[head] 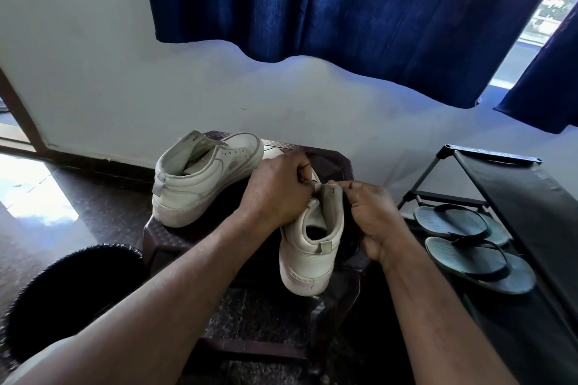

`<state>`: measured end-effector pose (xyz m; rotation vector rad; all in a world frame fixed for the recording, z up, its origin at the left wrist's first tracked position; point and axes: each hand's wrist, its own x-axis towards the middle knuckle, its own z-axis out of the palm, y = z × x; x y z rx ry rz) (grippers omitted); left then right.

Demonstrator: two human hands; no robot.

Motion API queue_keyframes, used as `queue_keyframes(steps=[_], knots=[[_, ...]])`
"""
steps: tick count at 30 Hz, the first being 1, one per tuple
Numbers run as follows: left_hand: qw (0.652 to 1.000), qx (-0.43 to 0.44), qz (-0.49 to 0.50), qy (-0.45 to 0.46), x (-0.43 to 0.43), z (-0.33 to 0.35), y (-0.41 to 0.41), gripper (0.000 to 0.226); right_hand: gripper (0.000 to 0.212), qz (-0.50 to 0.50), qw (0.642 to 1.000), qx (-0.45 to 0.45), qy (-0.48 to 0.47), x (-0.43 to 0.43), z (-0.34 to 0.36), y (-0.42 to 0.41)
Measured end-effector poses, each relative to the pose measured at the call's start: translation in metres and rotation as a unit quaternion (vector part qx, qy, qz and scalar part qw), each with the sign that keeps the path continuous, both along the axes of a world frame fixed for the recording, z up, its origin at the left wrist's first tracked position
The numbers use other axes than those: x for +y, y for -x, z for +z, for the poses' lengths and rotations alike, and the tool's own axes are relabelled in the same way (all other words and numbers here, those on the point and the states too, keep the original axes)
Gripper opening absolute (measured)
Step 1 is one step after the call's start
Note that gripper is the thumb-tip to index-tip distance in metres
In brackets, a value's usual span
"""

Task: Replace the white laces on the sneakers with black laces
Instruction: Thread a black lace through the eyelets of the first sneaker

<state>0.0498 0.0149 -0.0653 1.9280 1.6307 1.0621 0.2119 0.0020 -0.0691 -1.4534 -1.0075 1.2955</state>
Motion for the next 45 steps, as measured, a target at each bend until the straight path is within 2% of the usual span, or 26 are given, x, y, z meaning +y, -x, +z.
queue_keyframes(steps=[2, 4, 8, 11, 13, 15, 18, 20, 21, 23, 24, 26, 29, 34, 38, 40, 45], knots=[[1.0, -0.003, 0.002, 0.004, 0.001, -0.001, 0.002, 0.03, 0.006, -0.004, 0.997, -0.068, -0.021, 0.002, -0.002, 0.002], [1.0, -0.008, 0.001, 0.008, 0.001, -0.001, 0.002, 0.032, 0.015, -0.005, 0.992, -0.12, -0.032, 0.005, -0.003, 0.005], [0.998, -0.031, -0.004, 0.049, 0.003, 0.001, 0.005, 0.025, 0.014, -0.043, 0.983, -0.169, -0.065, 0.009, -0.003, 0.003], [0.997, -0.04, -0.014, 0.072, 0.002, 0.004, 0.007, 0.024, 0.017, -0.168, 0.969, -0.155, -0.096, 0.017, 0.002, -0.016], [0.996, -0.04, -0.017, 0.077, 0.001, 0.005, 0.008, 0.022, 0.022, -0.252, 0.958, -0.079, -0.109, 0.021, 0.005, -0.037], [0.996, -0.04, -0.018, 0.078, 0.001, 0.004, 0.01, 0.022, 0.022, -0.28, 0.953, -0.061, -0.102, 0.023, 0.0, -0.052], [0.996, -0.045, -0.024, 0.078, 0.001, 0.005, 0.012, 0.022, 0.016, -0.217, 0.942, -0.242, -0.084, 0.019, -0.007, -0.052], [0.995, -0.054, -0.023, 0.075, 0.0, 0.004, 0.012, 0.022, 0.023, -0.156, 0.927, -0.322, -0.113, 0.012, -0.002, -0.041], [0.995, -0.06, -0.02, 0.073, 0.0, 0.004, 0.011, 0.022, 0.023, -0.115, 0.925, -0.337, -0.136, 0.01, 0.0, -0.035], [0.995, -0.073, -0.017, 0.069, 0.0, 0.001, 0.009, 0.021, 0.007, -0.026, 0.924, -0.348, -0.154, 0.008, 0.006, -0.02], [0.994, -0.08, -0.018, 0.066, 0.0, -0.002, 0.009, 0.021, 0.006, 0.014, 0.929, -0.339, -0.151, 0.007, 0.005, -0.014], [0.993, -0.096, -0.021, 0.068, 0.001, -0.004, 0.009, 0.021, 0.019, 0.056, 0.942, -0.303, -0.13, 0.009, 0.0, -0.008], [0.99, -0.115, -0.027, 0.078, 0.001, -0.003, 0.009, 0.023, 0.018, 0.049, 0.945, -0.294, -0.132, 0.01, -0.002, -0.006], [0.96, -0.241, -0.054, 0.131, 0.0, 0.003, 0.014, 0.023, 0.015, 0.021, 0.931, -0.346, -0.114, 0.009, -0.003, -0.01], [0.927, -0.341, -0.066, 0.139, 0.001, 0.009, 0.021, 0.019, 0.019, -0.016, 0.849, -0.523, -0.069, 0.005, -0.004, -0.023], [0.918, -0.366, -0.066, 0.136, 0.002, 0.009, 0.023, 0.017, 0.02, -0.019, 0.832, -0.552, -0.052, 0.003, -0.001, -0.026], [0.872, -0.464, -0.106, 0.119, 0.007, 0.012, 0.029, 0.018, 0.022, 0.021, 0.847, -0.526, -0.07, 0.007, -0.01, -0.013]])
